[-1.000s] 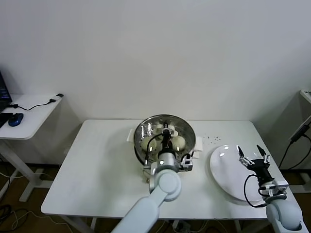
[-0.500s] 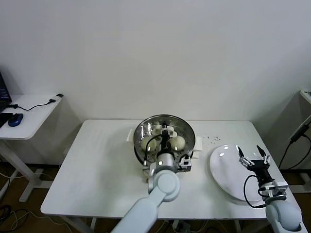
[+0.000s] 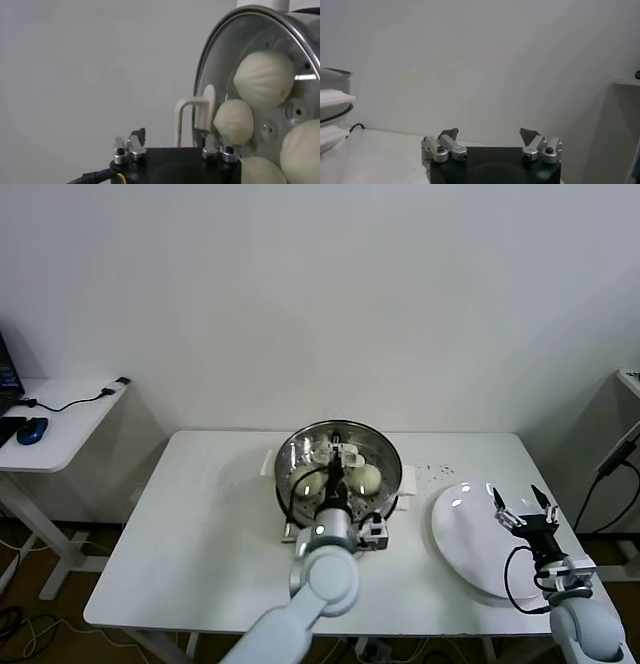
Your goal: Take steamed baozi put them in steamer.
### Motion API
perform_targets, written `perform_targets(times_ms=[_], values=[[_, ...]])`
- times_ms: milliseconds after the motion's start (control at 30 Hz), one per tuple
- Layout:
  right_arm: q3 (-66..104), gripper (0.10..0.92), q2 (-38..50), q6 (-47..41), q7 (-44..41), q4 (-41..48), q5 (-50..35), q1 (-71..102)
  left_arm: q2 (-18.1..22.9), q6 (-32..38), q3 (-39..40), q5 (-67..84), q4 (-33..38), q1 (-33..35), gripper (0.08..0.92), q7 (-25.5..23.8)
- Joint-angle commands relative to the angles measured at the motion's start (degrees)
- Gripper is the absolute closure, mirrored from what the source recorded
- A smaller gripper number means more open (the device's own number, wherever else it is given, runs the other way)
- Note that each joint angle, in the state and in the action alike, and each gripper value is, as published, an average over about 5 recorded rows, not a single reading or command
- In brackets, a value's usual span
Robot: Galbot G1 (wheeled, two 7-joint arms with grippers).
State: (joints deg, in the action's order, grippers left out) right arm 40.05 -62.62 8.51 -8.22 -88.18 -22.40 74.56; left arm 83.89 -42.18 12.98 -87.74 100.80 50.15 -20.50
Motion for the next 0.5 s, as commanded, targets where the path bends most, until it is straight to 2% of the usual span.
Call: perform_targets(times_ms=[33, 133, 233, 367, 500], values=[[0.25, 0.203, -0.06, -0.38, -0.03, 0.01, 0.36, -0.09, -7.73, -2.63, -1.48, 4.75, 14.45, 3.99, 0.32, -0.67], [0.59, 0.203, -0.08, -1.44, -0.19, -0.38, 1.36, 0.06, -10.26, -2.3, -3.56, 8.83, 18.66, 6.44, 0.236, 1.09], [1.12, 0.203, 0.11, -3.33, -1.09, -1.18, 2.63, 0.52, -13.78, -0.48, -6.97, 15.91, 22.59, 9.7, 0.188, 4.64], [2.28, 0.203, 0.16, -5.58, -2.87, -2.32, 3.98, 1.19, -18.47, 8.57, -15.52, 26.88, 26.14, 15.09, 0.178, 10.72], [3.1, 0.203, -0.47, -6.83, -3.54, -3.68, 4.27, 1.74, -20.53, 16.96, -25.94, 45.33, 26.65, 20.89, 0.177, 19.91]])
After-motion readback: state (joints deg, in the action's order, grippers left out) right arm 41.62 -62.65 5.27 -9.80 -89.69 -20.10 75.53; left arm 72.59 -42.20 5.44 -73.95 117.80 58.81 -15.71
